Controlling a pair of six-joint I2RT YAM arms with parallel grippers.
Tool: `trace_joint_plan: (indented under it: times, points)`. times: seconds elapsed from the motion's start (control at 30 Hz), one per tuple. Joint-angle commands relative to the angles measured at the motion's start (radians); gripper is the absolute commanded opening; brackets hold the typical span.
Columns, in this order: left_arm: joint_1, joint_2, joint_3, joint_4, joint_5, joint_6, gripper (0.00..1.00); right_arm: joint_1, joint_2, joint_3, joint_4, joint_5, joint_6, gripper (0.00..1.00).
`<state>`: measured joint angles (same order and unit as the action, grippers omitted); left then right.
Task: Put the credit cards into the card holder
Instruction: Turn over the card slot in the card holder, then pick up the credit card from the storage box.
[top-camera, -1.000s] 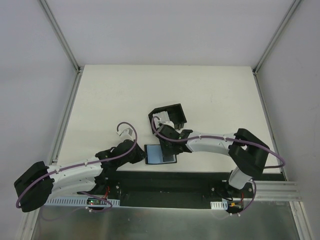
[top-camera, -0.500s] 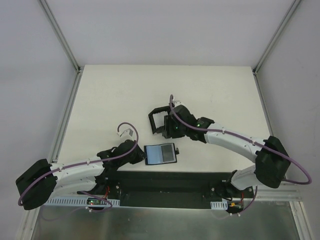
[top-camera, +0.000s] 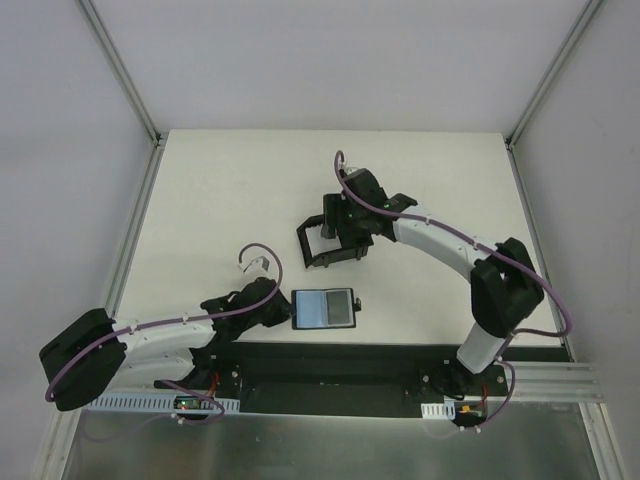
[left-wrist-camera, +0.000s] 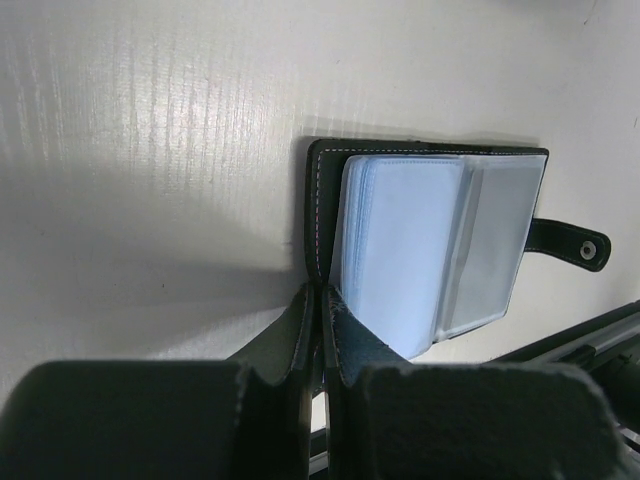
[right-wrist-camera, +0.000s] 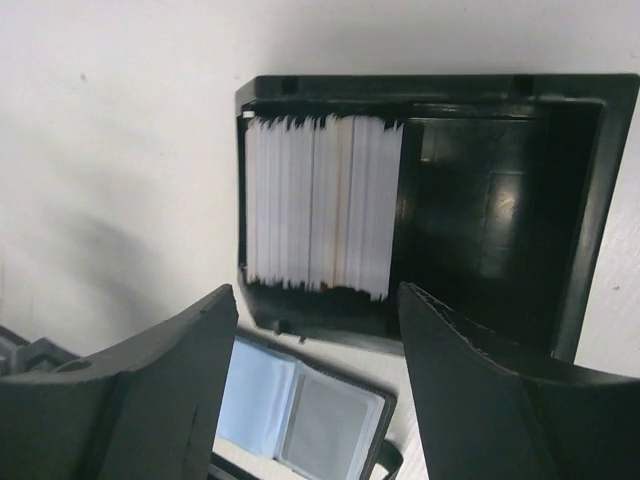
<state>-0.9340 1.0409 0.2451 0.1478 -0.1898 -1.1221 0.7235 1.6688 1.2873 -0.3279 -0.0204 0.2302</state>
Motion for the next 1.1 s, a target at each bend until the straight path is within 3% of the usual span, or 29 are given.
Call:
trace_joint_plan:
  times: [0.0, 0.63, 1.07]
  points:
    - [0.012, 0.031, 0.022, -0.025, 0.010, -0.010, 0.00, -0.035, 0.083, 0.092, -0.054, -0.047, -0.071, 0.69]
    - [0.096, 0.048, -0.013, 0.035, 0.067, -0.044, 0.00, -0.087, 0.281, 0.181, -0.040, -0.228, -0.072, 0.72]
    - [0.116, 0.076, -0.012, 0.072, 0.104, -0.031, 0.00, -0.107, 0.229, 0.168, -0.023, -0.259, -0.086, 0.51]
